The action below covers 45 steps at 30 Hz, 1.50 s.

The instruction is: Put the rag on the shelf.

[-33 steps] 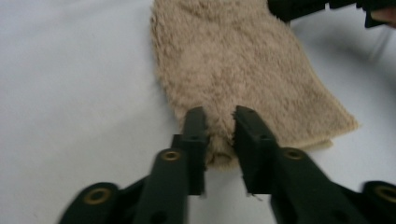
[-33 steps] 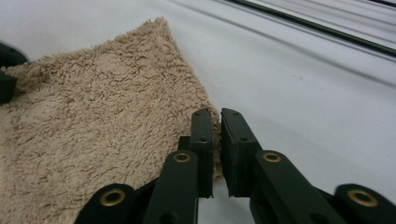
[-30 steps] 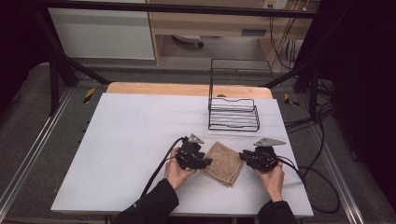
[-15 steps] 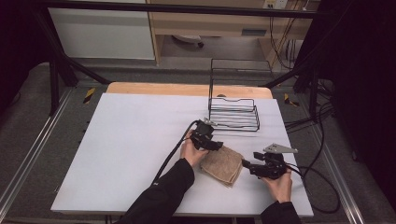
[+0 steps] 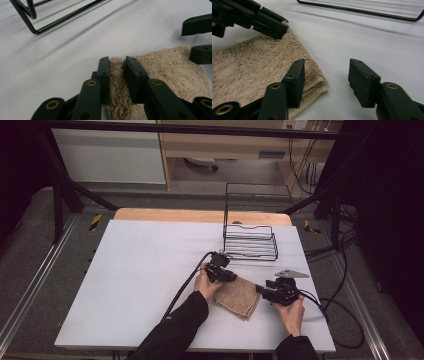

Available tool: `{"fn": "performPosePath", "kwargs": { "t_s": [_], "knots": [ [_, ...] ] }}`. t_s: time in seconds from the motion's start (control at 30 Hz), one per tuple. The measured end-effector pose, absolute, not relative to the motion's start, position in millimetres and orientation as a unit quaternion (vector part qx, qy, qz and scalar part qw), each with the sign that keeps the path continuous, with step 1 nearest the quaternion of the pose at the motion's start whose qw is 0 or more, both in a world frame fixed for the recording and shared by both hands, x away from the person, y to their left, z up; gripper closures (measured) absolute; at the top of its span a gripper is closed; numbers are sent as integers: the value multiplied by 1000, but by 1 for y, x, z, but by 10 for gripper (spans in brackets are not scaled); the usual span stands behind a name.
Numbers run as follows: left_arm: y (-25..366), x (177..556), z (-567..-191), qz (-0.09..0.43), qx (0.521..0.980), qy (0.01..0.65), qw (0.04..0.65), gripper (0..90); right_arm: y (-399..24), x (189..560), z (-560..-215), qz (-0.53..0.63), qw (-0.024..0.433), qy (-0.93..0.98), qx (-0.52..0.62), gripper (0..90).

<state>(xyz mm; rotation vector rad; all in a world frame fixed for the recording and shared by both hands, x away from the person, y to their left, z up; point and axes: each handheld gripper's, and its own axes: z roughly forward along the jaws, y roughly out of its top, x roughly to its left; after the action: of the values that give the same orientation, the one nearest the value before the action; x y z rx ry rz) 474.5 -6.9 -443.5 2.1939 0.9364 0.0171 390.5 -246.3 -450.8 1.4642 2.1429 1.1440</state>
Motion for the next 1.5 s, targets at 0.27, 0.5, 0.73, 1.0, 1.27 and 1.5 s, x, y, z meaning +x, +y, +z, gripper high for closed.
{"fn": "performPosePath", "kwargs": {
  "t_s": [0.27, 0.5, 0.73, 1.0, 1.27, 1.5],
  "knots": [
    [-6, 473, -441, 5, 855, 365, 369, 803, -242, 390, -455, 390, 131, 745, 525, 599],
    [-4, 471, -441, 3, 852, 366, 374, 812, -240, 387, -454, 389, 104, 738, 541, 699],
    [0, 470, -439, 3, 849, 365, 382, 824, -241, 386, -451, 404, 91, 733, 539, 848],
    [13, 461, -425, 0, 837, 357, 416, 832, -242, 382, -439, 431, 107, 738, 509, 855],
    [30, 445, -406, 11, 825, 335, 455, 834, -241, 375, -423, 464, 115, 736, 478, 855],
    [38, 429, -395, 33, 824, 318, 467, 833, -240, 370, -413, 478, 122, 740, 457, 855]
  ]
}}
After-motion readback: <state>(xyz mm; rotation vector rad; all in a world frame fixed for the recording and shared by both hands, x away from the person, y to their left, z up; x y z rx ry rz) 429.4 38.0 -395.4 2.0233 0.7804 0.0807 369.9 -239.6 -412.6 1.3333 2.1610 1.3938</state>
